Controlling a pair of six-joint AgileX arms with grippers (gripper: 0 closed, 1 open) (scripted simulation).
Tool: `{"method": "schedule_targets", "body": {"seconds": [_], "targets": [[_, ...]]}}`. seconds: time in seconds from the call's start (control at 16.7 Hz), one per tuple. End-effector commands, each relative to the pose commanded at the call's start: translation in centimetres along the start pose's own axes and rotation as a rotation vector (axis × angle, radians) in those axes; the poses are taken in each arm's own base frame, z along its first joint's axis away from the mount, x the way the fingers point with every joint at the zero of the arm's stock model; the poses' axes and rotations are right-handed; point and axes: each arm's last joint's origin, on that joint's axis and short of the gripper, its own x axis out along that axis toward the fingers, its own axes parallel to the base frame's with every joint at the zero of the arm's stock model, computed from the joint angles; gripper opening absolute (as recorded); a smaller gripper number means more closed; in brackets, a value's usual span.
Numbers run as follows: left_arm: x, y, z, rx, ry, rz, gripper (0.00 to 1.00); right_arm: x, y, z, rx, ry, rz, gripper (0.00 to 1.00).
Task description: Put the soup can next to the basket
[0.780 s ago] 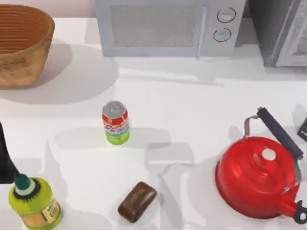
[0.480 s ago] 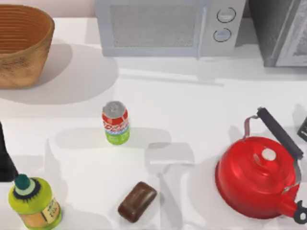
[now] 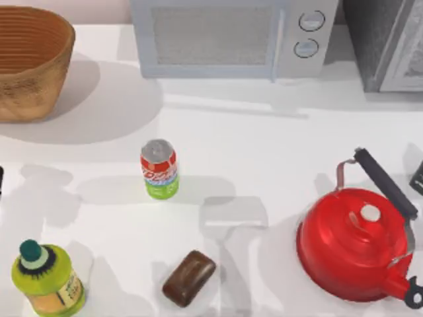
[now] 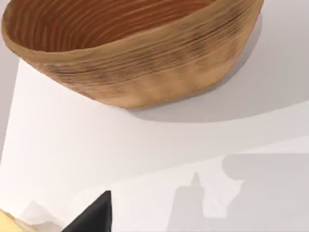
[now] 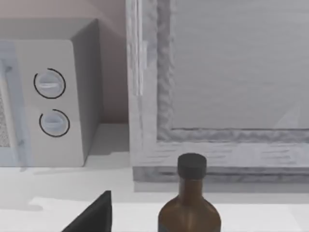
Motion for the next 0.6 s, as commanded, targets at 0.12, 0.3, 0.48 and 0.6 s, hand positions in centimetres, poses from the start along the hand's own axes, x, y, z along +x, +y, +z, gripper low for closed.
{"method": "schedule_targets", "body": {"seconds": [0.12,0.3,0.48,0.6], "targets": [[1.9,1.3,2.3,0.092,0.178,-0.054,1.00,0.0,0.0,0.0,0.000,0.000,0.000,1.00],[6.1,3.2,4.9,0.222,0.432,-0.174,1.00,0.0,0.0,0.0,0.000,0.000,0.000,1.00],[11.1,5.0,6.3,0.326,0.635,-0.318,1.00,0.0,0.0,0.0,0.000,0.000,0.000,1.00],[14.3,6.0,6.7,0.378,0.733,-0.411,1.00,0.0,0.0,0.0,0.000,0.000,0.000,1.00]]}}
